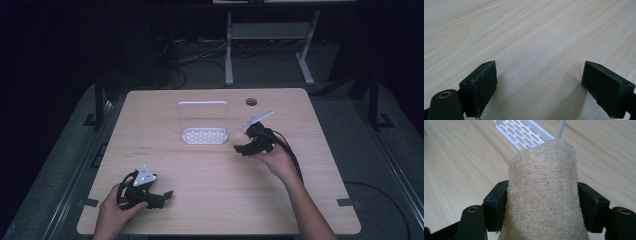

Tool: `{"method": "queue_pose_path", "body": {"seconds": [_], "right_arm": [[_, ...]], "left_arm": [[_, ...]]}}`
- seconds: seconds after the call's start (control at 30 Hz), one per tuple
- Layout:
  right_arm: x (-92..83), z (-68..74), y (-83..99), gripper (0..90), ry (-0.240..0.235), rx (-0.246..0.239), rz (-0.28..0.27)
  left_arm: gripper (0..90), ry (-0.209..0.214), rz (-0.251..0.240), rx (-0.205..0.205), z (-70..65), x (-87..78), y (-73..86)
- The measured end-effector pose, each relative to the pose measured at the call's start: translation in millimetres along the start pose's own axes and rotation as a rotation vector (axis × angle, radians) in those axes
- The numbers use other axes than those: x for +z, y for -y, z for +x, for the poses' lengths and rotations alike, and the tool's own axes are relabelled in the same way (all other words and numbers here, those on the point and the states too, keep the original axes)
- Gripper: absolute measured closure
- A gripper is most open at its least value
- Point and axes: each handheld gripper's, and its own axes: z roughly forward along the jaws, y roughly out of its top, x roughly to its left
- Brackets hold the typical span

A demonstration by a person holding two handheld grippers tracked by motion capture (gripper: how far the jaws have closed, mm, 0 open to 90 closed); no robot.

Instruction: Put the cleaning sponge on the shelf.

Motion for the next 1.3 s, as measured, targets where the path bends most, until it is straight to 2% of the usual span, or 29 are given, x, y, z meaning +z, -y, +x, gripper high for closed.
{"method": "queue_pose_path", "body": {"seconds": [0.8, 1.3], "right_arm": [[25.9, 14.8, -29.8, 32.3, -0.050, -0.045, -0.005], [39.9, 25.6, -48.7, 32.3, -0.063, -0.070, -0.005]], "left_arm": [[12.2, -0.001, 0.000, -0.001, -0.2, 0.1, 0.1], [12.2, 0.000, -0.001, -0.001, -0.1, 0.2, 0.1]]}}
